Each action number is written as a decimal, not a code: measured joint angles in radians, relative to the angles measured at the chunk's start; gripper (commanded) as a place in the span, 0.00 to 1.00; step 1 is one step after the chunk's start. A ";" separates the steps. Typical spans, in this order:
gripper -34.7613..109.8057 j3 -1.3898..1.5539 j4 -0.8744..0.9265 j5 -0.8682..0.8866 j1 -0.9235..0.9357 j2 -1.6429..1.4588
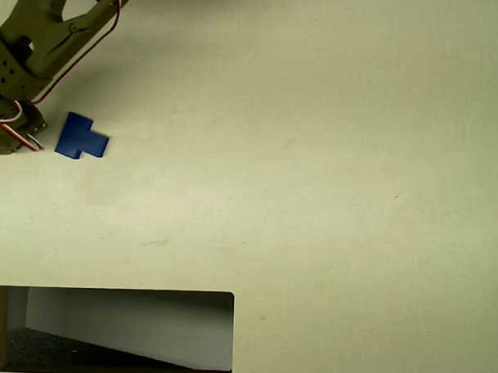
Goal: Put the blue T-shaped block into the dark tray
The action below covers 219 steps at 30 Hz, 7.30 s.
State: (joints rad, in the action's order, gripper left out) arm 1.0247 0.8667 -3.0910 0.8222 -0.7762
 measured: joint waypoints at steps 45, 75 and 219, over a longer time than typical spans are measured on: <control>0.24 0.586 -0.357 0.210 -0.497 -0.302; 0.24 0.172 0.302 1.756 -0.882 -0.344; 0.24 -0.727 -1.499 1.479 -0.811 0.931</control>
State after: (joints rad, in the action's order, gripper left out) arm 0.2976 -0.6320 -1.6122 0.0107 0.1549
